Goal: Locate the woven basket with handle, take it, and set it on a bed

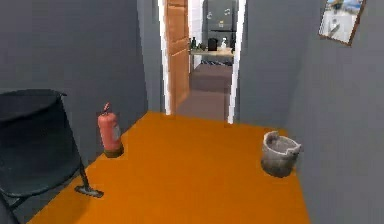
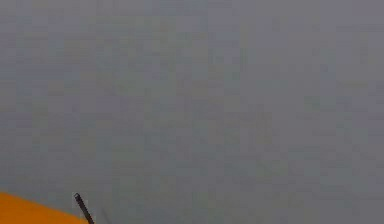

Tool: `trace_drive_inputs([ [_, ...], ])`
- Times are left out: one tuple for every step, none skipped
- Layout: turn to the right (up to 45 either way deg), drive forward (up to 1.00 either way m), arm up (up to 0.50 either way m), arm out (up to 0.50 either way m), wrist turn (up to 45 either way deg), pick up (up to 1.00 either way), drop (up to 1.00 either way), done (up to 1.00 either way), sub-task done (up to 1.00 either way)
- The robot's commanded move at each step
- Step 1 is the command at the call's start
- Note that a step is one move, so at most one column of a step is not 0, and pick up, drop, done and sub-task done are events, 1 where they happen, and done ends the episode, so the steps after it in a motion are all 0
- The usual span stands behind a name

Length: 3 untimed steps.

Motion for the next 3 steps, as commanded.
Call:
trace_drive_inputs([
  [0.0, 1.00, 0.00, 0.00, 0.0, 0.00, 0.00, 0.00, 0.00],
  [3.0, 0.00, 0.00, 0.00, 0.0, 0.00, 0.00, 0.00, 0.00],
  [0.0, 1.00, 0.00, 0.00, 0.0, 0.00, 0.00, 0.00, 0.00],
])
